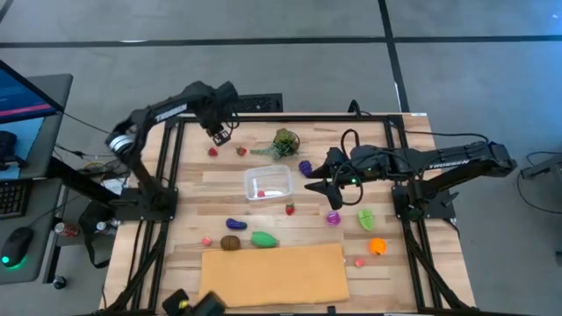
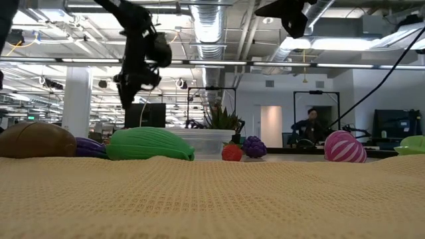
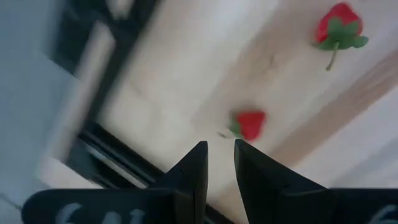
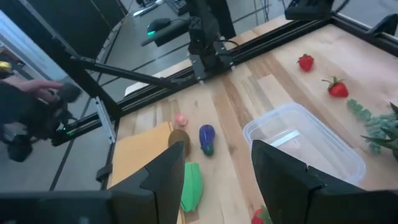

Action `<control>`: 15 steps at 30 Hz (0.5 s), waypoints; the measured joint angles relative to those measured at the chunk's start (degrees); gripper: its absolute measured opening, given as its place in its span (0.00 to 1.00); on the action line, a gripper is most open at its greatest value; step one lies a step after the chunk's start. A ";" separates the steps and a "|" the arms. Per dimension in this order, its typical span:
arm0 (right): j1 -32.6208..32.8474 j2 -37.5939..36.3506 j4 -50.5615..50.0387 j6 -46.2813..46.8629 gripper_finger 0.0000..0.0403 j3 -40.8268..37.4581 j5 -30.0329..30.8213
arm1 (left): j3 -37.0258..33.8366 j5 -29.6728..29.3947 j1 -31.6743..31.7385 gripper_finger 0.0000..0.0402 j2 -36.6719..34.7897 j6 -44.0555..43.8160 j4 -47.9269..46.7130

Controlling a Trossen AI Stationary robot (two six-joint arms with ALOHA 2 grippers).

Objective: Pick and placing Produce into tupperware
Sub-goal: Put the top left red strawberry into the transparent bin

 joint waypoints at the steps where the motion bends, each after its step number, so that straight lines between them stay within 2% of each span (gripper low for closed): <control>1: 0.20 0.00 0.00 0.05 0.44 0.00 0.41 | 0.08 2.05 0.98 0.17 1.18 -2.33 -0.70; 6: 1.15 0.00 0.00 0.34 0.44 0.00 0.69 | -1.08 13.85 3.16 0.17 4.73 -6.99 -1.72; 15: 2.64 0.00 -0.02 -0.29 0.44 0.00 0.69 | -1.14 12.10 2.56 0.17 5.42 -6.90 -1.05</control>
